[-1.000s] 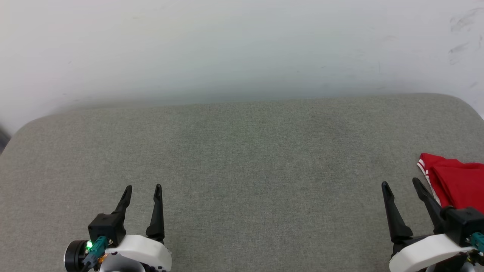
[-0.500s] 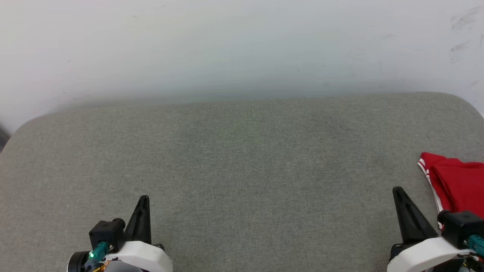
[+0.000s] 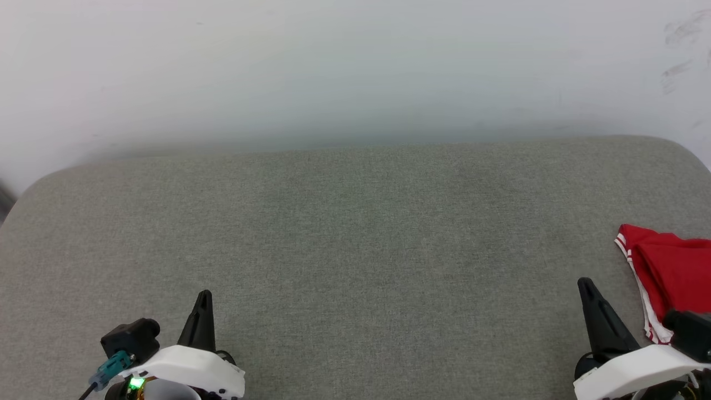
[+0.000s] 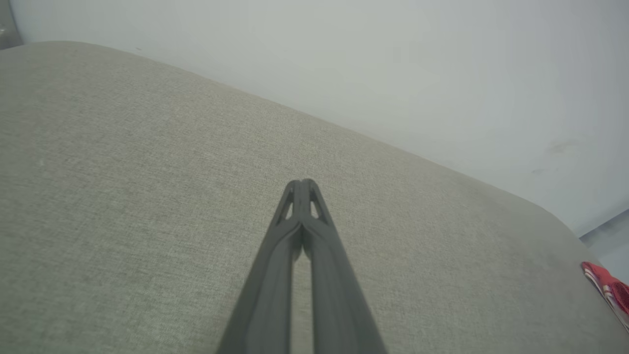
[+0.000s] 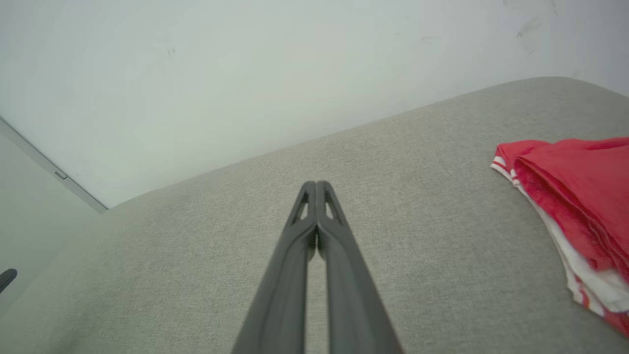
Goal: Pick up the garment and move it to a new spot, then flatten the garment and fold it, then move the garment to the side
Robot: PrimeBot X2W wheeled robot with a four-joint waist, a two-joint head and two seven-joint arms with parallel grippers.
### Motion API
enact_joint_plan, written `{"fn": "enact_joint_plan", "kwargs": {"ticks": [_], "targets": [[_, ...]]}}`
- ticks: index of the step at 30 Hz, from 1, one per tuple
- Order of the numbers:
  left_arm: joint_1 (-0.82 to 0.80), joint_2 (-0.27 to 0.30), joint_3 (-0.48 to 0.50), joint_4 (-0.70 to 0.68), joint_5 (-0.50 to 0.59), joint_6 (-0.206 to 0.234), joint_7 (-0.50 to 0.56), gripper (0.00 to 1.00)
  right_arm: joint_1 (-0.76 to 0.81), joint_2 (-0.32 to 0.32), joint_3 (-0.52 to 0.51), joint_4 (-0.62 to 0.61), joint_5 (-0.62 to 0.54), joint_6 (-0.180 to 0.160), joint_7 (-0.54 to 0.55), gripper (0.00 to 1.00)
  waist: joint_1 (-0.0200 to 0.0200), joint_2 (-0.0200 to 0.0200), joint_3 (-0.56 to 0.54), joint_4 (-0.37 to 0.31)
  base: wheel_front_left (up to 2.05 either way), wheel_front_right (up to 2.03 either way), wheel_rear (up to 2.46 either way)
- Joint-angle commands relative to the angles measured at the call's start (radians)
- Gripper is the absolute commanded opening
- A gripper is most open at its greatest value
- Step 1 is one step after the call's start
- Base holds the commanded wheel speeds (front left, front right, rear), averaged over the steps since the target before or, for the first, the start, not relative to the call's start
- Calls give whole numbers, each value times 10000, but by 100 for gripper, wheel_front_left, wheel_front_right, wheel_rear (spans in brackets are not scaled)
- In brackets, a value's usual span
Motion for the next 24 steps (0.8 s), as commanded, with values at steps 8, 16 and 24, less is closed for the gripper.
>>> {"fn": "enact_joint_plan", "kwargs": {"ticks": [8,16,24], "targets": [[-327,-162,461,-138,-1363,-308,376,0,-553,24,-122,203,1670,-1,104,0,-1,-1,6,22,0,0,0],[-382,-315,753,-133,-2385,-517,681,0,-716,61,-192,466,2899,0,186,0,-1,-1,11,42,0,0,0],[-417,-454,1021,-126,-3321,-711,968,0,-873,98,-259,709,4025,-1,263,0,-1,-1,17,62,0,0,0]]}}
